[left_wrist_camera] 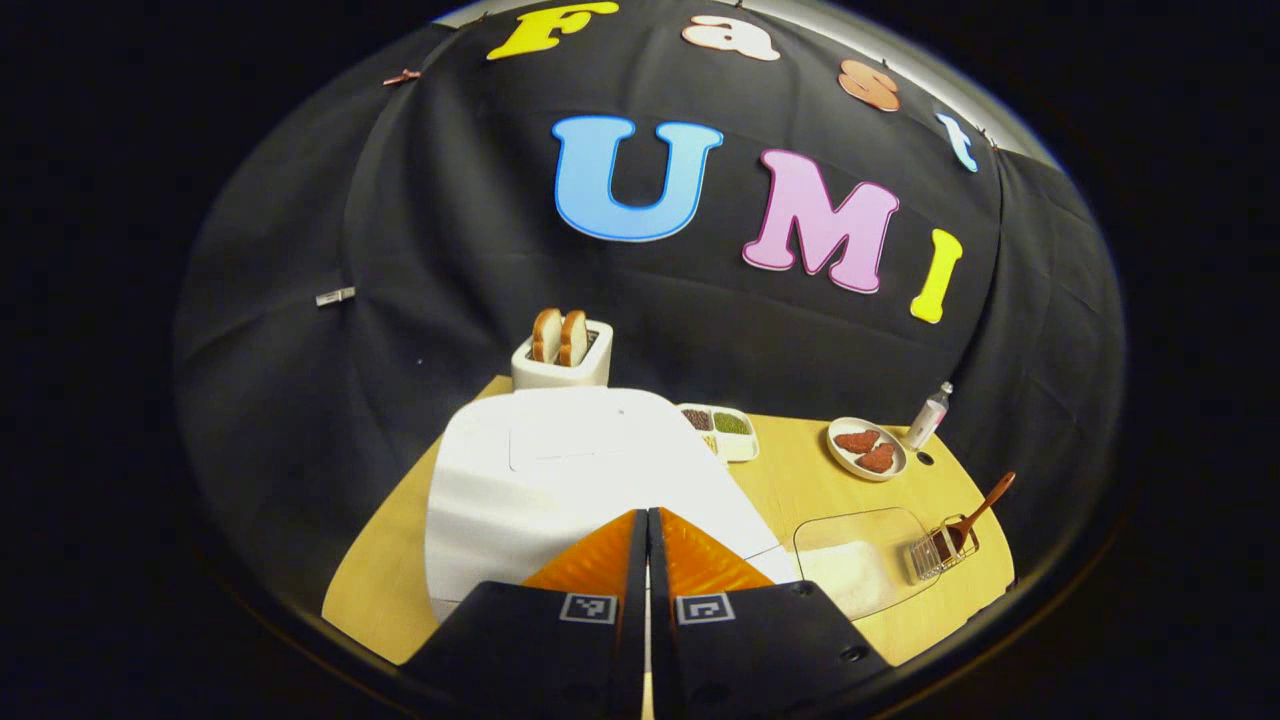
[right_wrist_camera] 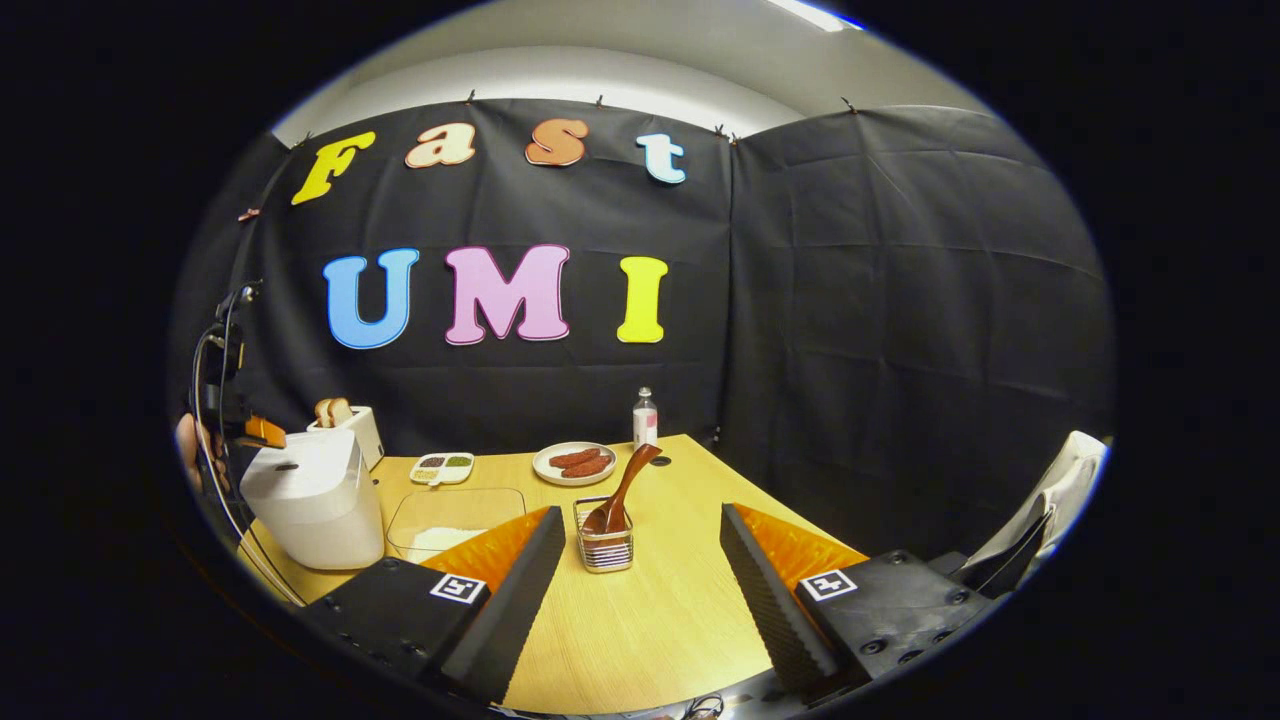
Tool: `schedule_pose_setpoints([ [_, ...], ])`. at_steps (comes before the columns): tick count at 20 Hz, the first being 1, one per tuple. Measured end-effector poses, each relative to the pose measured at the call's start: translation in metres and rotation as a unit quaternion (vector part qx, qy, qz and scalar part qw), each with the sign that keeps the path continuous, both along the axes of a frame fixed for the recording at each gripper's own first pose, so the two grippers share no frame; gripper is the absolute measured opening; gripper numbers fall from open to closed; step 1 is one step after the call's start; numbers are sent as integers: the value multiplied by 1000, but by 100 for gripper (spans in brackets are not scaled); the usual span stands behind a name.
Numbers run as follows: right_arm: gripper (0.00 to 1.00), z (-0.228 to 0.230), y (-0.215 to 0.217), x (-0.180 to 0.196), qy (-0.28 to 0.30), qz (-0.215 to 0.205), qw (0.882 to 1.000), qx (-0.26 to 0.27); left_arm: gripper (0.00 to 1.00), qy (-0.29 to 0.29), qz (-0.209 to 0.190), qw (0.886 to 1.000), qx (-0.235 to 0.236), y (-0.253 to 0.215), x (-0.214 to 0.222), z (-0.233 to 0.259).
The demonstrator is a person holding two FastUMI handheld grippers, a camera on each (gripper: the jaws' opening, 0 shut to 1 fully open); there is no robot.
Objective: Close the left gripper, press the button to open the rice cooker; take a wooden spoon from the chopstick holder with the right hand, scoop a spoonful of rice and pour it into the rice cooker, then put the wooden spoon back into the chopstick holder.
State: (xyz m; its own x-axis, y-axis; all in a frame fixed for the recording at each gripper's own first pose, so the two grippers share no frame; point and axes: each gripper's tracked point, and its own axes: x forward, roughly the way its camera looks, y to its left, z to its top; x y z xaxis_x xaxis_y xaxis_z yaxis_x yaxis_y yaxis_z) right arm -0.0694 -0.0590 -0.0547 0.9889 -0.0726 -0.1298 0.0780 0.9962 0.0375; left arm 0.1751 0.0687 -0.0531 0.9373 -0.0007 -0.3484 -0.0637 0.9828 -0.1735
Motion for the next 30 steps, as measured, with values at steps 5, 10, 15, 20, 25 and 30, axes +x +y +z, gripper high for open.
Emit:
schedule_pose_setpoints([
  [5,98,2,3,12,2,16,1000,-10,8,13,17,1000,-8,2,5,-20],
  [10,98,-4,13,41,14,53,999,0,8,23,32,999,-4,3,1,-29],
  [15,98,6,19,82,9,99,995,-2,8,21,51,998,31,2,2,-15],
  [20,98,8,18,120,7,125,992,15,8,-58,73,995,48,-18,-23,61],
  [25,98,2,12,153,14,139,990,28,8,-82,98,992,7,-56,-65,65],
  [30,98,-17,3,183,38,145,988,33,8,-75,77,994,16,-98,-102,48],
])
